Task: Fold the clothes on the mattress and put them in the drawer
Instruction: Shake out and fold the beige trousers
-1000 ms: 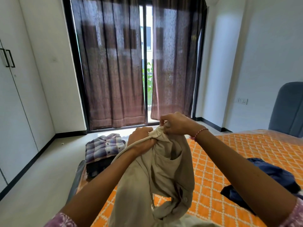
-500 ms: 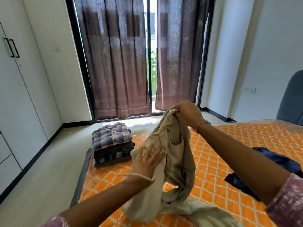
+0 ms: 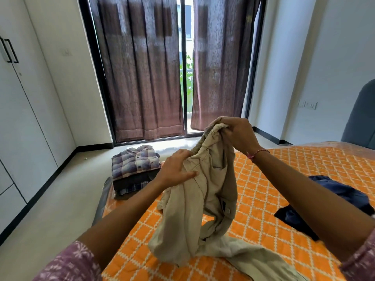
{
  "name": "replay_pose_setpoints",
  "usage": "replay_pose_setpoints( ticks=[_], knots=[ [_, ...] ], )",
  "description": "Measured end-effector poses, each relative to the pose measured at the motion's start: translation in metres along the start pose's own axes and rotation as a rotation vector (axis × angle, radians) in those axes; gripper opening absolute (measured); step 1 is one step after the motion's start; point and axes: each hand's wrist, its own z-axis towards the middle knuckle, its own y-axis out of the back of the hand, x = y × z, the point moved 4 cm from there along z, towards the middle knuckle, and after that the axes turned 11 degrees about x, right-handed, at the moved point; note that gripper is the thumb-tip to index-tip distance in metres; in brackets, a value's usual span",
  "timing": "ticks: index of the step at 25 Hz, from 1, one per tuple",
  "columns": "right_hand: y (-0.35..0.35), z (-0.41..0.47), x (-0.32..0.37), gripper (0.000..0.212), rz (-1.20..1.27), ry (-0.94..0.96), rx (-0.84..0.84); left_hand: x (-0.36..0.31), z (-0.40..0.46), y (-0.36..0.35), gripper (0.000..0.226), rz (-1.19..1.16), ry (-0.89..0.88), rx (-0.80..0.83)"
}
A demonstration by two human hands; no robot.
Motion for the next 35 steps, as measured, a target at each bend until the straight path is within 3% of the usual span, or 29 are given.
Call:
replay_pose_setpoints(
  ticks=[2,4,7,9,11,13,19,22,24,26,28,29,30,33,35],
  knots=[
    [0.014,-0.003,-0.007,0.025,0.056,0.019,-0.012,0.011,0.002,-0.008,0.067,-0.103,0.062,0.065],
    [0.026,-0.009,-0.02,0.026,0.048,0.006,0.003,0.038,-0.006,-0.012,0.072,-0.002,0.164,0.146],
    [0.038,-0.023,-0.047,0.027,0.044,-0.123,-0.068,0.072,-0.038,-0.02,0.041,0.259,0.343,0.343],
    [0.043,-0.029,-0.065,0.026,-0.003,-0.18,0.018,0.08,-0.049,-0.009,0.032,0.015,0.313,0.28],
    [0.046,-0.035,-0.08,0.024,-0.089,-0.228,0.242,0.074,-0.05,0.018,0.024,-0.264,0.285,0.125],
    [0.046,-0.044,-0.086,0.026,-0.087,-0.286,0.393,0.062,-0.04,0.045,0.022,-0.324,0.273,0.01],
    [0.048,-0.051,-0.085,0.033,0.374,-0.393,0.338,0.046,-0.029,0.079,0.002,-0.405,0.269,0.126],
    [0.047,-0.054,-0.087,0.029,0.495,-0.471,0.328,0.05,-0.035,0.078,0.02,-0.744,0.258,0.154],
    [0.044,-0.06,-0.089,0.022,0.67,-0.559,0.274,0.049,-0.034,0.071,0.024,-0.962,0.241,0.094],
    [0.04,-0.064,-0.089,0.017,0.81,-0.583,0.356,0.052,-0.032,0.069,0.032,-1.043,0.243,-0.015],
    [0.038,-0.064,-0.088,0.014,0.747,-0.551,0.449,0.058,-0.027,0.063,0.032,-1.156,0.293,-0.085],
    [0.037,-0.062,-0.089,0.016,0.633,-0.528,0.415,0.064,-0.021,0.058,0.028,-1.186,0.364,-0.142],
    [0.035,-0.057,-0.09,0.015,0.492,-0.512,0.313,0.066,-0.014,0.054,0.026,-1.167,0.461,-0.235],
    [0.019,-0.038,-0.078,0.021,0.126,-0.507,-0.035,0.049,0.024,0.042,0.049,-0.863,0.681,-0.539],
    [0.007,-0.021,-0.055,0.031,0.158,-0.463,-0.127,-0.001,0.056,0.035,0.035,-0.802,0.604,-0.637]
  ],
)
